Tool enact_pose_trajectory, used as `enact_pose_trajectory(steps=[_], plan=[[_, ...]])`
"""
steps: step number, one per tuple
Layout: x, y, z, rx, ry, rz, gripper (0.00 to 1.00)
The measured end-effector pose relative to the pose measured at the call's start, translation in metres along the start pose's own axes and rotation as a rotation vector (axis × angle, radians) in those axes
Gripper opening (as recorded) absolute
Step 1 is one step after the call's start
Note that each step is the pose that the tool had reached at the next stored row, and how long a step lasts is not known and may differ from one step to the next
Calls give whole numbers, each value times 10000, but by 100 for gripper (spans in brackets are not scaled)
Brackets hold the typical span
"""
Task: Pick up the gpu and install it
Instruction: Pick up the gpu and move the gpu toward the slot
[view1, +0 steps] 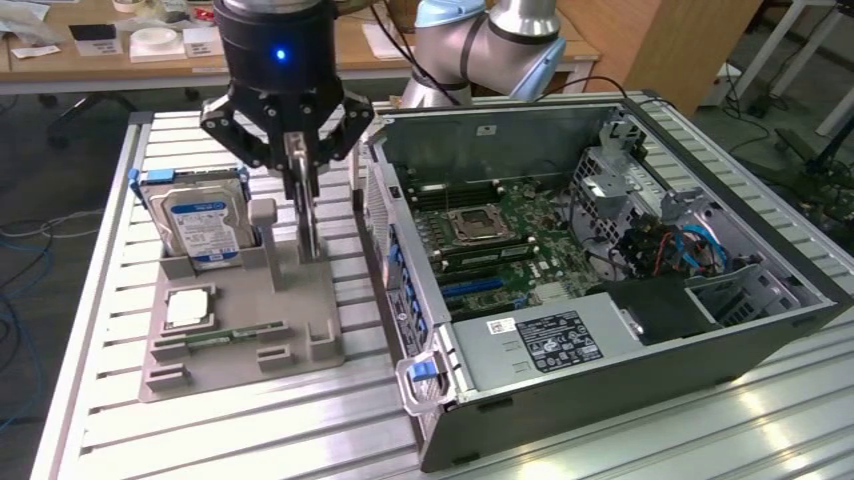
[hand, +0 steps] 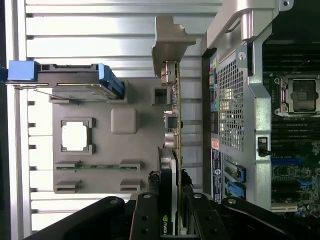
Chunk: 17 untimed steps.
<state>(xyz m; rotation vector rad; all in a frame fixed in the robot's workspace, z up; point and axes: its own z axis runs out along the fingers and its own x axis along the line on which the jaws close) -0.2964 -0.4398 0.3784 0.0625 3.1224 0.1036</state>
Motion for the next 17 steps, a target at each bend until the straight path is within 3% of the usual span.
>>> enact_pose_trajectory(steps=[9, 17], plan=[[-4, 15, -231, 1, 1, 0, 27], [-4, 18, -269, 1, 1, 0, 27]])
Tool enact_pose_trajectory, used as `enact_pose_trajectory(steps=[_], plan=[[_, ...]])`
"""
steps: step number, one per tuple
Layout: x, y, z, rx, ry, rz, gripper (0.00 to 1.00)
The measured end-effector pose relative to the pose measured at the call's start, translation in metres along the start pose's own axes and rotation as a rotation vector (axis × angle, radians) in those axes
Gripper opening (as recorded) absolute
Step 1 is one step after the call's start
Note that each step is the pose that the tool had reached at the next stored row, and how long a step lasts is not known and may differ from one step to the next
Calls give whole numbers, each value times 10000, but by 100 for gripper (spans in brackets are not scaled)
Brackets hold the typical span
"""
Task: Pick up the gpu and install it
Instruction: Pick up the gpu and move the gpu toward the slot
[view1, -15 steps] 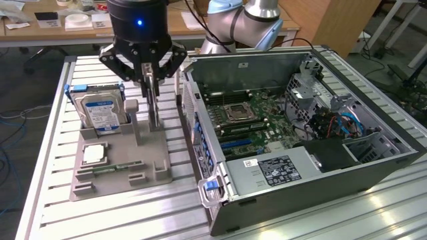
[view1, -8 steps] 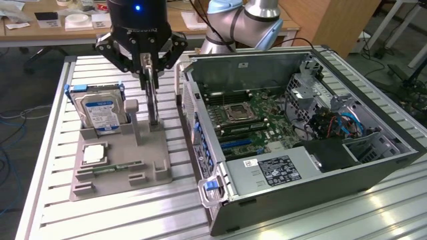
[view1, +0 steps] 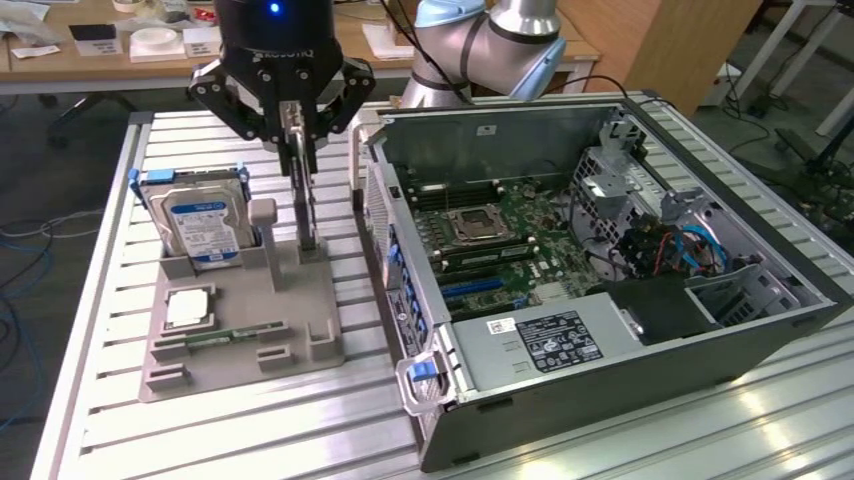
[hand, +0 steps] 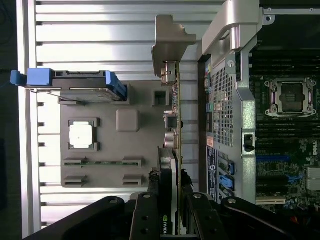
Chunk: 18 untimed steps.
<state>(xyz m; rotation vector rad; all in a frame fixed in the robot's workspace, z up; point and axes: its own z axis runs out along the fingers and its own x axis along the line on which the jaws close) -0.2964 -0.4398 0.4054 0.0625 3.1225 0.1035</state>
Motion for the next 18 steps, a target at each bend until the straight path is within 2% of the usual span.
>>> enact_pose_trajectory(steps=[18], plan=[[-11, 2, -19, 1, 0, 0, 27]])
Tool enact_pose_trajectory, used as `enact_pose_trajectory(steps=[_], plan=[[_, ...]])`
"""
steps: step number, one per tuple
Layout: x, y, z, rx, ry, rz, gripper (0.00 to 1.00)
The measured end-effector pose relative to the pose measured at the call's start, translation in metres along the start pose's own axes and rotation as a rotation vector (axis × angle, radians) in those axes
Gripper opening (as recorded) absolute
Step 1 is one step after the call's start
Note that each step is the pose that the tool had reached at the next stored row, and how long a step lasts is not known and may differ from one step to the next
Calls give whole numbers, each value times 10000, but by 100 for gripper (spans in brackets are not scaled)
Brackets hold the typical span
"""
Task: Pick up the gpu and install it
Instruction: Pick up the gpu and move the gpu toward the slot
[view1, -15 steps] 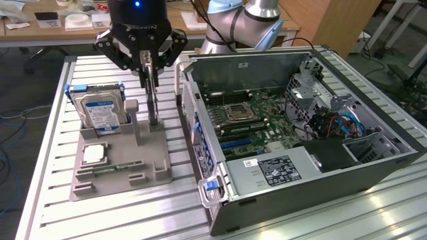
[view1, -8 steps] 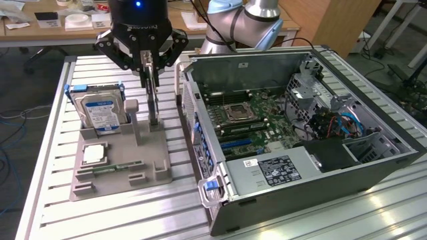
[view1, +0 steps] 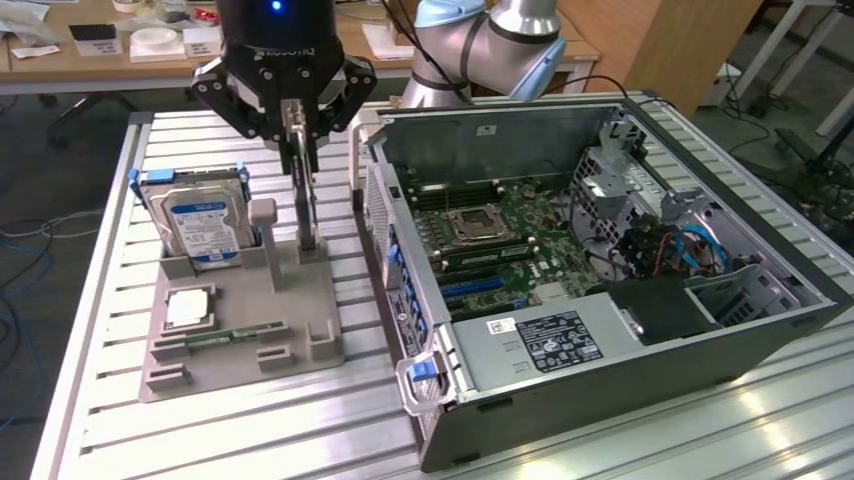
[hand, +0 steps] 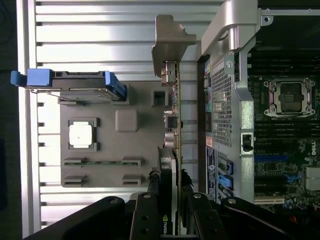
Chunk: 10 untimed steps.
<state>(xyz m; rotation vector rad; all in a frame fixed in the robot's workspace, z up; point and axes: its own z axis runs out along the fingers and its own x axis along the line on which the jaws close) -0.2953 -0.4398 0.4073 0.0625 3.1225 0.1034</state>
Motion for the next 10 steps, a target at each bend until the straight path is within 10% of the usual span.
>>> enact_pose_trajectory(steps=[10], plan=[[0, 3, -56, -1, 0, 0, 27]])
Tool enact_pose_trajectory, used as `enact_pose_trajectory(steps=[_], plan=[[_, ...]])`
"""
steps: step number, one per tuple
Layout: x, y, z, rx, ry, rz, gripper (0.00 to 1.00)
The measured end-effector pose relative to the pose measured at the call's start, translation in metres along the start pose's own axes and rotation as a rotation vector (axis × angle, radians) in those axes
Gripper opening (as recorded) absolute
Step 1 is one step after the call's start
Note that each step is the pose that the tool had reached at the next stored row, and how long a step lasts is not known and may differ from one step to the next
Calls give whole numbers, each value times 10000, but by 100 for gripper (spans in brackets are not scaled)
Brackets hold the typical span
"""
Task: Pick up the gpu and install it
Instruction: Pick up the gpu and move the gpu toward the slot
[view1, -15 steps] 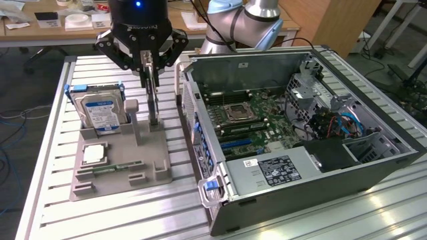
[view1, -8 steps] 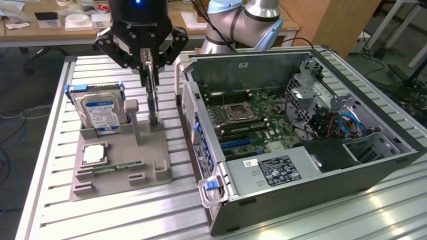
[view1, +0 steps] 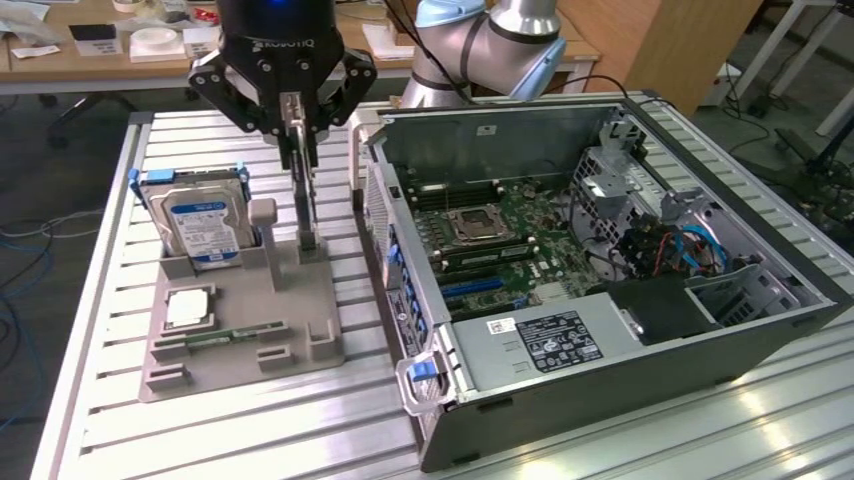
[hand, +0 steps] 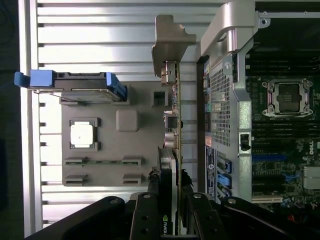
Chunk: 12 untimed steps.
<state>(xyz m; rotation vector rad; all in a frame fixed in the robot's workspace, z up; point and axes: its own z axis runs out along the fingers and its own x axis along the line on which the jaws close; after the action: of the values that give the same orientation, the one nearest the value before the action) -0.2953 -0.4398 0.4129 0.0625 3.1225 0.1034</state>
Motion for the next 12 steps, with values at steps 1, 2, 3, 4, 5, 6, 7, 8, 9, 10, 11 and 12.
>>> enact_pose_trajectory(steps=[1, 2, 3, 4, 5, 6, 7, 8, 9, 10, 11, 12], plan=[[0, 1, -6, -1, 0, 0, 27], [0, 1, -10, -1, -1, 0, 27], [0, 1, -10, -1, -1, 0, 27], [0, 1, -10, -2, -1, 0, 27], [0, 1, -10, -2, -1, 0, 27], [0, 1, -11, -1, -1, 0, 27], [0, 1, -11, -1, 0, 0, 27], [0, 1, -11, -1, 0, 0, 27], [0, 1, -11, -1, 0, -1, 27], [0, 1, -11, 0, 0, 0, 27], [0, 1, -11, 0, 0, 0, 27], [0, 1, -11, -1, 0, 0, 27]])
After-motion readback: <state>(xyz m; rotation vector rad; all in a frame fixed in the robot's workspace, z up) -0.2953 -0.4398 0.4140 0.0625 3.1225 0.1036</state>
